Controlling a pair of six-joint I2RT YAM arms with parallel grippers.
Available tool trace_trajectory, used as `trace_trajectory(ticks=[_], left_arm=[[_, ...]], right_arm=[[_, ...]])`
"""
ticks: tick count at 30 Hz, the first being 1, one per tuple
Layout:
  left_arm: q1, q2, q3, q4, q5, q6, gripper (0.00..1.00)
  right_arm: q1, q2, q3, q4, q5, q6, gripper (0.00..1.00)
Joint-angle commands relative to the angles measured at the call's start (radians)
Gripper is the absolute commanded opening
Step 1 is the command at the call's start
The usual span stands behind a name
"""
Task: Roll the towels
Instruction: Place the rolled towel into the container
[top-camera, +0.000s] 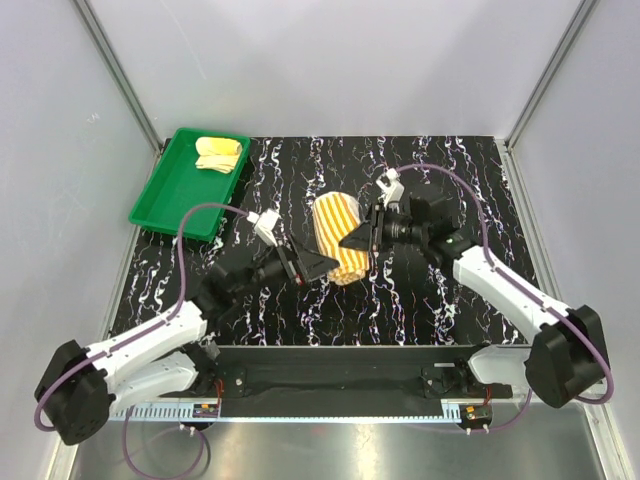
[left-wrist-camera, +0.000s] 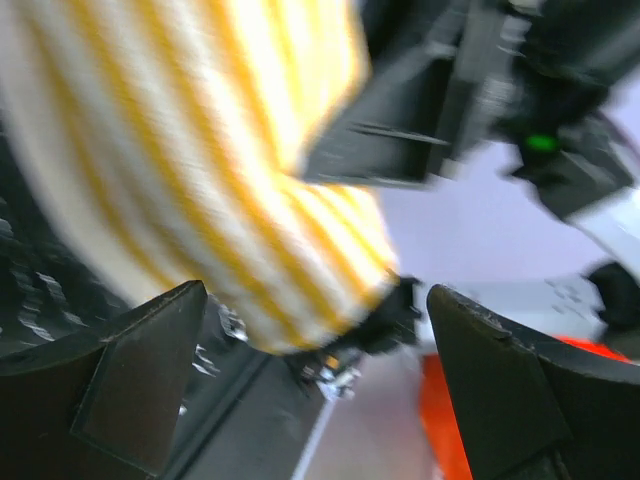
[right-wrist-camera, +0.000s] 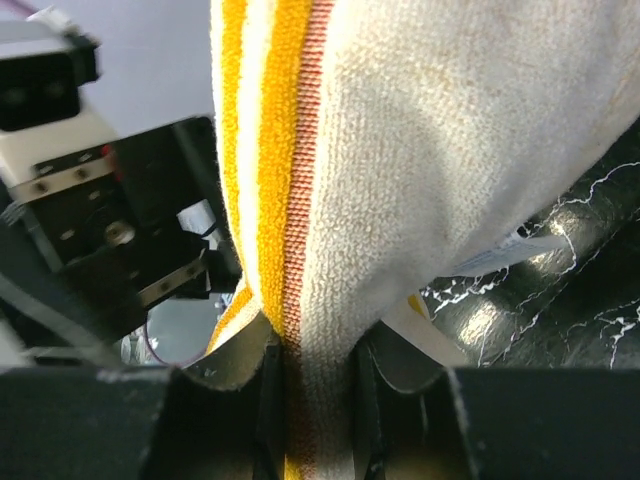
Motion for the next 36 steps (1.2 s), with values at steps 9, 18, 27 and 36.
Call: trace_trajectory(ticks=[9, 18, 27, 36], left_arm=[[0.059, 0.041, 0.042, -0.049, -0.149, 0.134, 0.99], [0.088, 0.018, 0.007, 0.171, -0.104, 0.111, 0.99], [0.16, 0.057, -0.069, 0.415, -0.02, -0.015, 0.99], [0.183, 0.098, -0.049, 0.456, 0.009, -0.01, 0.99]], right_arm=[[0.001, -0.111, 0.261, -0.265, -0.046, -0.031, 0.2], [0.001, -0.151, 0.214, -0.061, -0.164, 0.169, 0.2], [0.001, -0.138, 0.174, 0.26, -0.261, 0.406, 0.2], [0.01, -0.1, 0.137, 0.47, -0.33, 0.579, 0.21]])
